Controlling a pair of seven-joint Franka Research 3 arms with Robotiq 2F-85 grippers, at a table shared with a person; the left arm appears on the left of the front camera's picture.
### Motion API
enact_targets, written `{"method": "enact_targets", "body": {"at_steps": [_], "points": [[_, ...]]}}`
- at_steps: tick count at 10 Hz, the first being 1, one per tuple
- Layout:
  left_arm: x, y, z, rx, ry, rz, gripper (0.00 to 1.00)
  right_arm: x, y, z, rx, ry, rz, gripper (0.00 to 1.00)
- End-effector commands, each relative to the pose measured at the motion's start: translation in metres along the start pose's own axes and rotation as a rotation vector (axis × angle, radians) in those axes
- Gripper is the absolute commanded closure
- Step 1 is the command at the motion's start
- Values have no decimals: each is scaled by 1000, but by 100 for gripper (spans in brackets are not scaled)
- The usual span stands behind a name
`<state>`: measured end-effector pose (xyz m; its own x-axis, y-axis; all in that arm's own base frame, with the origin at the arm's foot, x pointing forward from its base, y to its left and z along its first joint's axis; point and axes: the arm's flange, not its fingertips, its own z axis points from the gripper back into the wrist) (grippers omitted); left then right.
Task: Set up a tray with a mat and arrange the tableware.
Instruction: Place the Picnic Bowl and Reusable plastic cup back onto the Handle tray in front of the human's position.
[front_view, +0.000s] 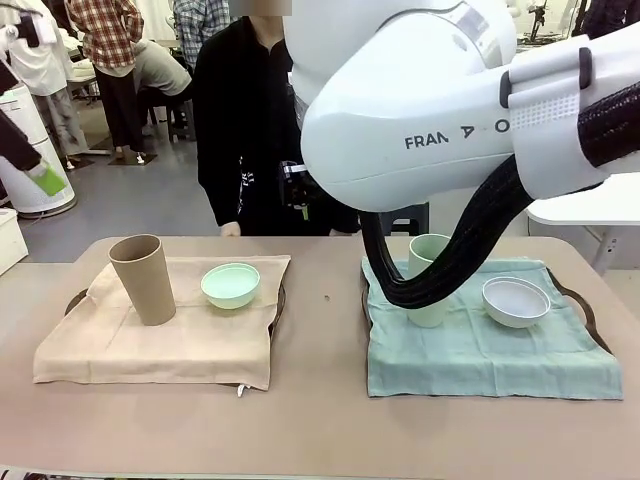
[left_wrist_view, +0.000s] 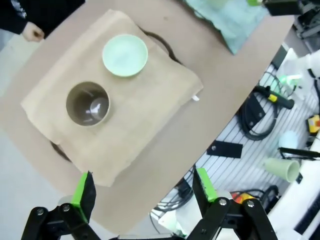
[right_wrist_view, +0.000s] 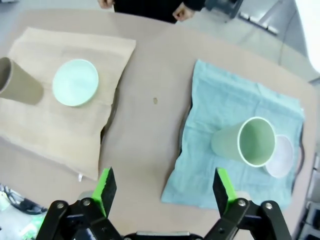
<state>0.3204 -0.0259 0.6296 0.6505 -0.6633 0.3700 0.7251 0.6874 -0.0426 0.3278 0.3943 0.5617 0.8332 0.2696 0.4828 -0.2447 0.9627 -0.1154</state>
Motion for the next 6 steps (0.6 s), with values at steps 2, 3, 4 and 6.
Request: {"method": "enact_targets", "body": {"at_steps": [2,3,4,6], "points": [[-7,1,-3,9,38,23,0,1,4,7,21,-8,13,0],[-7,1,-3,9,38,23,0,1,4,7,21,-8,13,0],[-7,1,-3,9,38,23,0,1,4,7,21,-8,13,0],[-7,1,-3,9,38,23,0,1,4,7,21,-8,13,0]]}}
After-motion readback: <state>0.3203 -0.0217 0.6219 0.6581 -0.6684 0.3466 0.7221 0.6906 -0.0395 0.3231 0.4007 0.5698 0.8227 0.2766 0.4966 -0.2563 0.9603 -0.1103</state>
